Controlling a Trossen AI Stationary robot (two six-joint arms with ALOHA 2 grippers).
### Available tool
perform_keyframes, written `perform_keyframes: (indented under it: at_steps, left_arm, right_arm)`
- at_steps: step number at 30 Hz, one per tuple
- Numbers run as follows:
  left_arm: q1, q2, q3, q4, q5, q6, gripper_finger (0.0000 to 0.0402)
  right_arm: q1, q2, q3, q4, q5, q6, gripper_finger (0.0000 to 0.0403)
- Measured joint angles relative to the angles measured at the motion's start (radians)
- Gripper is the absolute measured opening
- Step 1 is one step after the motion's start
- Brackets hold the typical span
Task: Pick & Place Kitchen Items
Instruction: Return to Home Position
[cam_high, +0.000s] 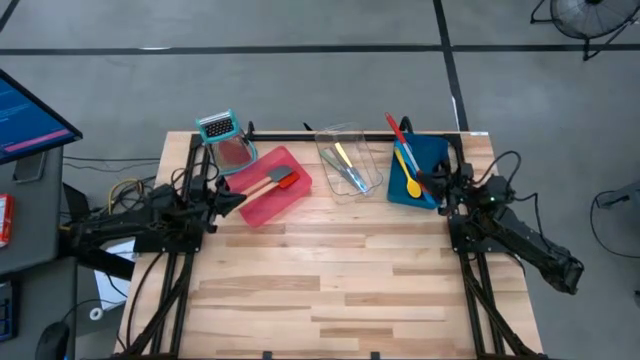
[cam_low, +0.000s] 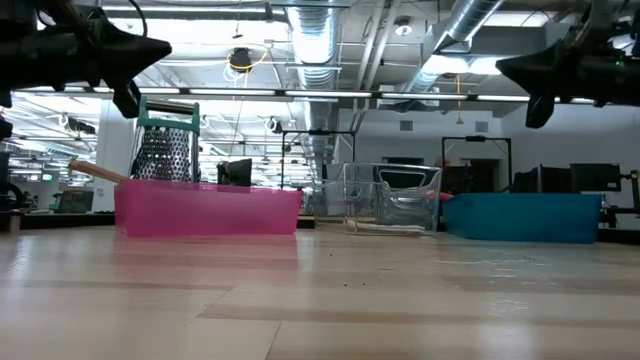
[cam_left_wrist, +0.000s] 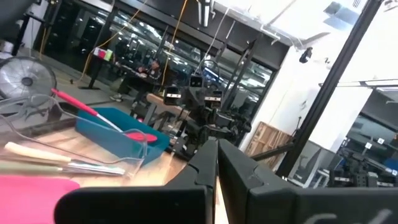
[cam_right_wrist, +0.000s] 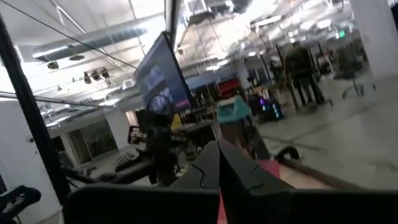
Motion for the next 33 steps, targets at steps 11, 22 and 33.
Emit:
perform_keyframes:
  at_steps: [11, 22, 33]
  left_arm:
    - [0.0, 0.0, 0.0, -0.001, 0.006, 0.093, 0.0001]
    - [0.0, 0.0, 0.0, 0.004, 0.006, 0.093, 0.0001]
    - [0.0, 0.0, 0.0, 0.008, 0.005, 0.093, 0.0001]
  right_arm:
    - [-0.001, 0.0, 0.0, -0.076, 0.024, 0.033, 0.0]
    - [-0.002, 0.0, -0.001, -0.124, 0.027, 0.036, 0.0]
    - [-0.002, 0.0, -0.001, -0.125, 0.027, 0.035, 0.0]
